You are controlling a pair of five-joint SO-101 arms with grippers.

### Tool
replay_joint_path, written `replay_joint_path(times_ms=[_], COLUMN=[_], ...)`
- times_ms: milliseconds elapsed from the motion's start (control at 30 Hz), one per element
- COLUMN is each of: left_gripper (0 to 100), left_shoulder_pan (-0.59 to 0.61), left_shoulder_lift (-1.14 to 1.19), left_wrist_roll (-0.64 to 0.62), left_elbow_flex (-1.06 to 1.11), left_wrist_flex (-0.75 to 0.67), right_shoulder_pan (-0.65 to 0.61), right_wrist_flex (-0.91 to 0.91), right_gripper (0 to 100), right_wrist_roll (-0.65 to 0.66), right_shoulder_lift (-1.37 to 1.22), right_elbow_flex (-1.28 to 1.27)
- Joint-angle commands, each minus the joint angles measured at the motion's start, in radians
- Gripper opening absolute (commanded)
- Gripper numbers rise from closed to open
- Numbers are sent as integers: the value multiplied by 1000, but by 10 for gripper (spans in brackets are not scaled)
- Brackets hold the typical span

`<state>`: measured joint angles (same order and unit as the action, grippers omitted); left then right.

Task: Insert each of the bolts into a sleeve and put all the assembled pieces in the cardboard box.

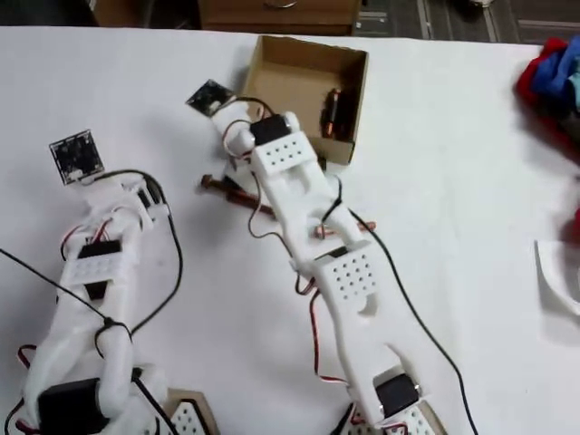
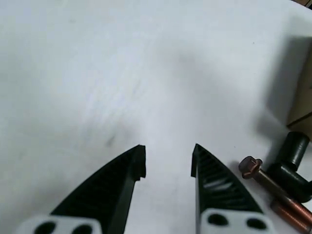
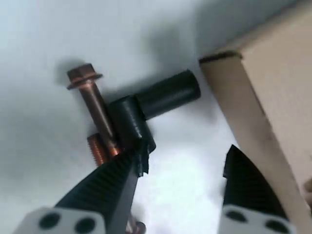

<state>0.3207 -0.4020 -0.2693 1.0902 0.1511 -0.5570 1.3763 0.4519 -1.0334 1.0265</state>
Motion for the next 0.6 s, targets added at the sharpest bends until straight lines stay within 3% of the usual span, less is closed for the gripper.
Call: replay_joint_path(times_ms=[0, 367, 567], left_gripper=[177, 177, 177], left_shoulder_pan=[6, 14, 84], left_shoulder_lift=[-14, -14, -15], left_wrist_roll=[-8, -8, -43], left_elbow_flex=[-12, -12, -30], left_wrist_flex=[-18, -18, -12], right_shoulder_pan=[-50, -93, -107], right_wrist_flex=[-13, 25, -36], right_gripper=[243, 243, 243], right_wrist_roll=[-8, -8, -6], right_shoulder_lift=[-16, 28, 30], right_elbow_flex=[12, 14, 9])
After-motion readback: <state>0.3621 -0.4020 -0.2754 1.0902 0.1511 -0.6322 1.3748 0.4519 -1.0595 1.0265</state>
